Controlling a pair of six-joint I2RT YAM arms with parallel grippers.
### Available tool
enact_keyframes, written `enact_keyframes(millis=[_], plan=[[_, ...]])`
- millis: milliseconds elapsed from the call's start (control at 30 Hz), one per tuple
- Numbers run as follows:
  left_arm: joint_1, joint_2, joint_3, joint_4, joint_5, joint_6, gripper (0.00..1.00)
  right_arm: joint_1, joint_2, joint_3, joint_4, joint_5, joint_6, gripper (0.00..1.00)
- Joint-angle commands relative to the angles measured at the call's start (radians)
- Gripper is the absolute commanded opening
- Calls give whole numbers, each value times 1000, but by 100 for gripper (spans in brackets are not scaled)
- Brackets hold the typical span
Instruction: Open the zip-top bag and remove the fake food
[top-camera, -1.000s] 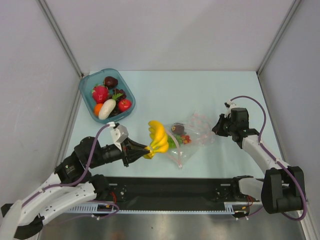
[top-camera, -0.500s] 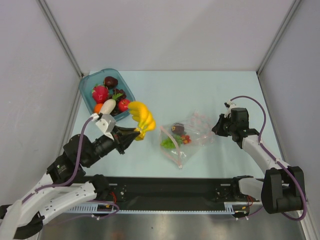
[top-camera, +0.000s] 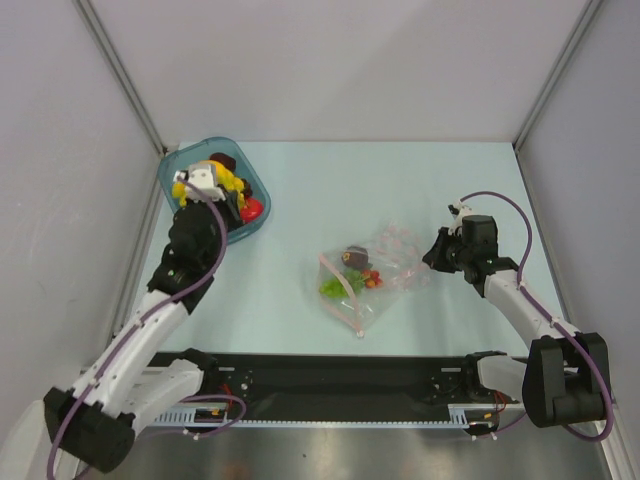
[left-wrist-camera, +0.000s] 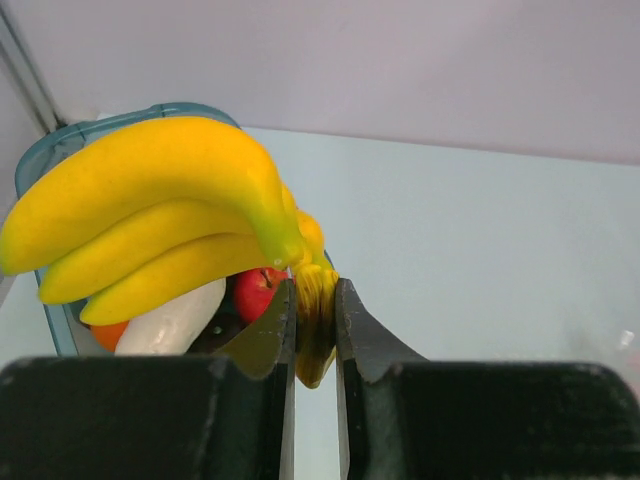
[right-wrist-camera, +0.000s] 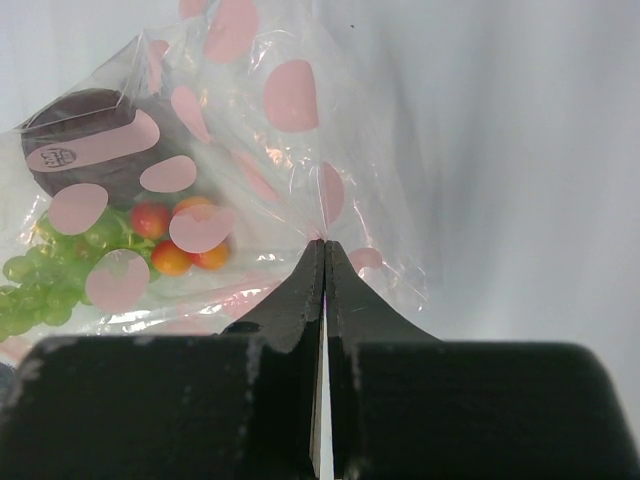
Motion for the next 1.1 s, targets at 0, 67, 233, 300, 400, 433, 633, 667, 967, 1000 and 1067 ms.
enact_keyframes(millis=[0, 67, 233, 300, 400, 433, 633, 667, 967, 1000, 1067], plan=[[44, 127, 66, 177, -39, 40, 0, -4, -14, 20, 23, -13, -9, 0], [79, 236, 97, 209, -54, 58, 0, -4, -9, 20, 26, -18, -9, 0], [160, 434, 240, 239, -53, 84, 0, -3, -4, 17, 29, -24, -10, 0], [182, 507, 284, 263, -43, 97, 0, -3, -3, 15, 31, -24, -10, 0], [202, 606, 350, 282, -40, 118, 0, -1, 6, 15, 36, -27, -10, 0], [214, 630, 370, 285, -37, 124, 0, -1, 8, 17, 37, -28, -9, 0], [257, 811, 493, 300, -19, 158, 0, 0, 3, 17, 32, -33, -16, 0], [259, 830, 525, 300, -30, 166, 0, 0, 0, 17, 32, -33, -18, 0], [277, 1000, 666, 271, -145, 189, 0, 3, -14, 12, 36, -61, -21, 0], [282, 1015, 675, 262, -143, 186, 0, 3, -17, 12, 40, -62, -21, 0], [286, 1038, 683, 243, -139, 178, 0, 5, -21, 13, 37, -64, -21, 0]])
